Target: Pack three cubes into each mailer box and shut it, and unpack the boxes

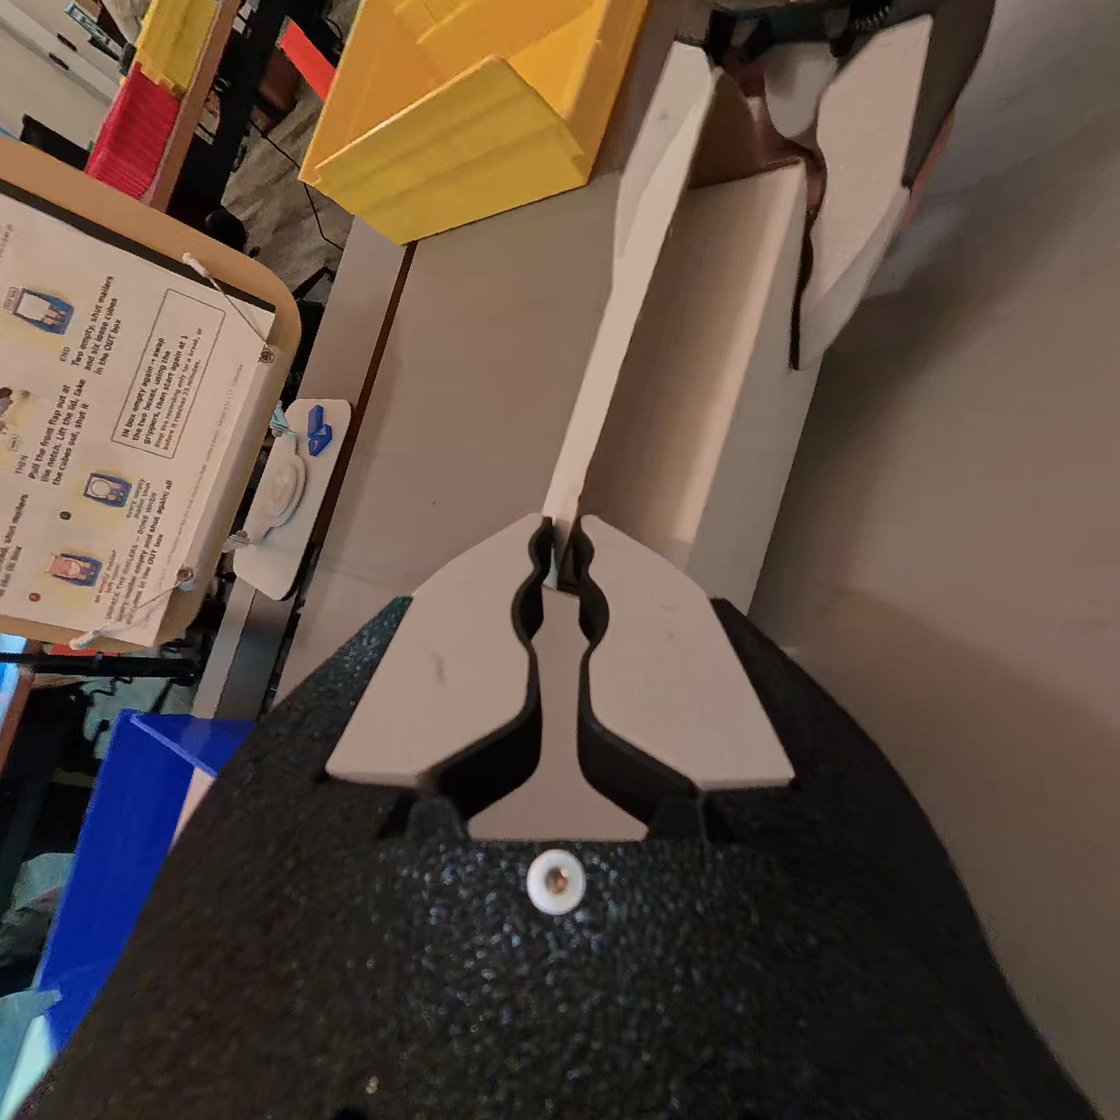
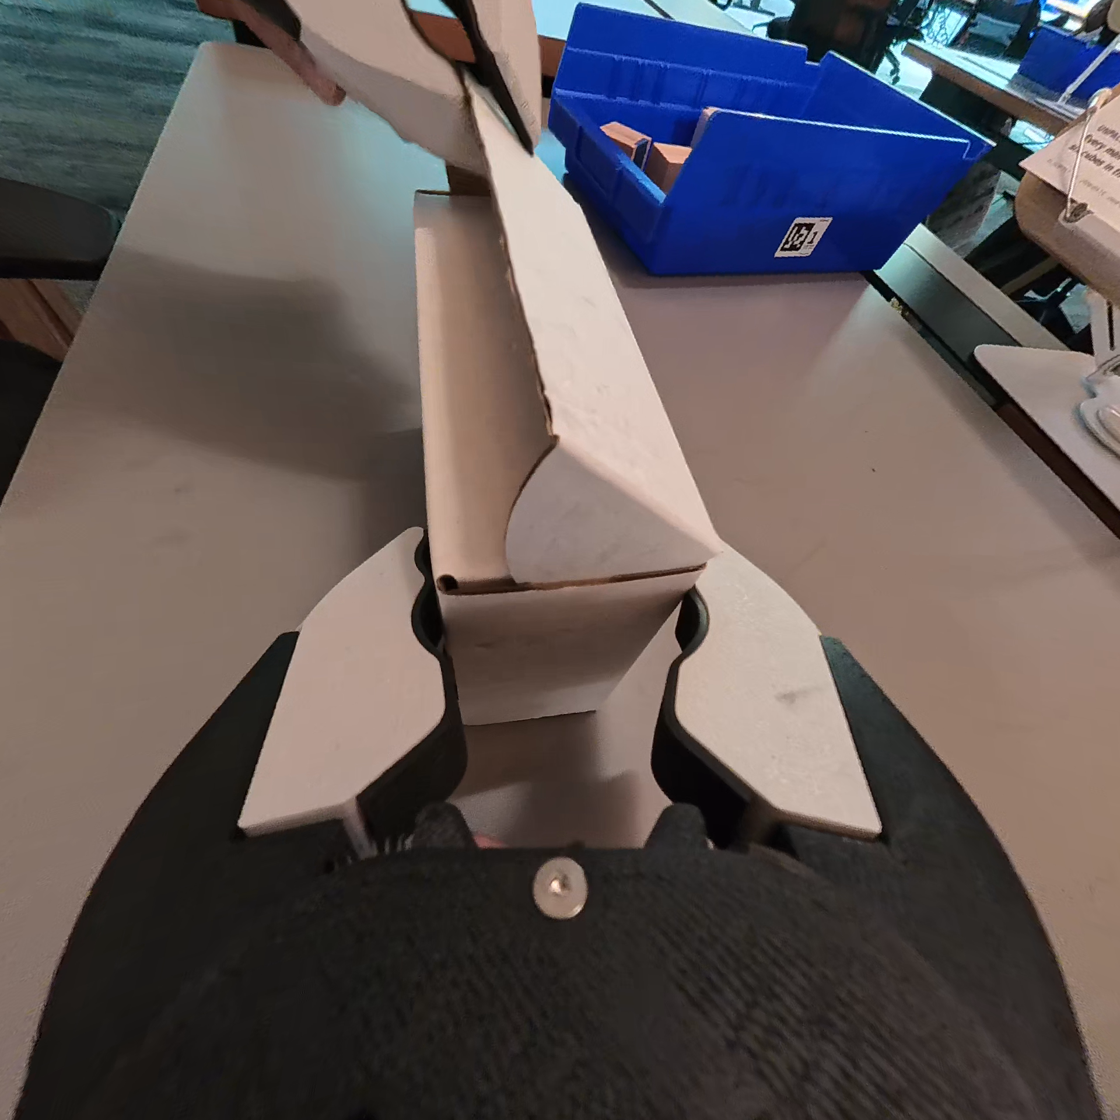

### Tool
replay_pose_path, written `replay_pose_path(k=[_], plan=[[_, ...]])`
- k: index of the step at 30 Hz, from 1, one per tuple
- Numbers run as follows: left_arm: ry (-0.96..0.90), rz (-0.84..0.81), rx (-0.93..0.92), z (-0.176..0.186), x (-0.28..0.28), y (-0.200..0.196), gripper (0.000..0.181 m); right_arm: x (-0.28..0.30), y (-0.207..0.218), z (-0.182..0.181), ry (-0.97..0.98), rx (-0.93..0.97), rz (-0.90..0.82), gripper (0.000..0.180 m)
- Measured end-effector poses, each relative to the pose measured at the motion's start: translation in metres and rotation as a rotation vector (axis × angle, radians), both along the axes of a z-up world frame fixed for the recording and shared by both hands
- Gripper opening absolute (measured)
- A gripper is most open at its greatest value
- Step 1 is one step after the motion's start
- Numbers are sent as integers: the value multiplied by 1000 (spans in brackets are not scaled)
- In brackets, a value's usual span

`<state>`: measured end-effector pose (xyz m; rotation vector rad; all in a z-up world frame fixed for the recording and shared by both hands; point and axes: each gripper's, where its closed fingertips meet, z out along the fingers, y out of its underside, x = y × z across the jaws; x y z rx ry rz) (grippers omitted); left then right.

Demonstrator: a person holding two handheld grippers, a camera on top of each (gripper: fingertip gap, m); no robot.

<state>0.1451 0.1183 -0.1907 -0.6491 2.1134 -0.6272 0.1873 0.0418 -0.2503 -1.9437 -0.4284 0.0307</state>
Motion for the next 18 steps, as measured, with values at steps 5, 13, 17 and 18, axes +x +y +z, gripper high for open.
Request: replay_pose_path(k=[5,13,17,18], plan=[[86,55,-215,11,6,5,7,-4,-2,-1,-50,-22,22,77],[-20,41,-139,20,-4,-3,10,-2,-12,12,-63,12,34,88],[-195,62,-122,45,-14,-19,2,4,-25,76,66,250,-6,74],[-224,47,-123,47,-16,-29,1,9,-28,90,59,301,-42,67]])
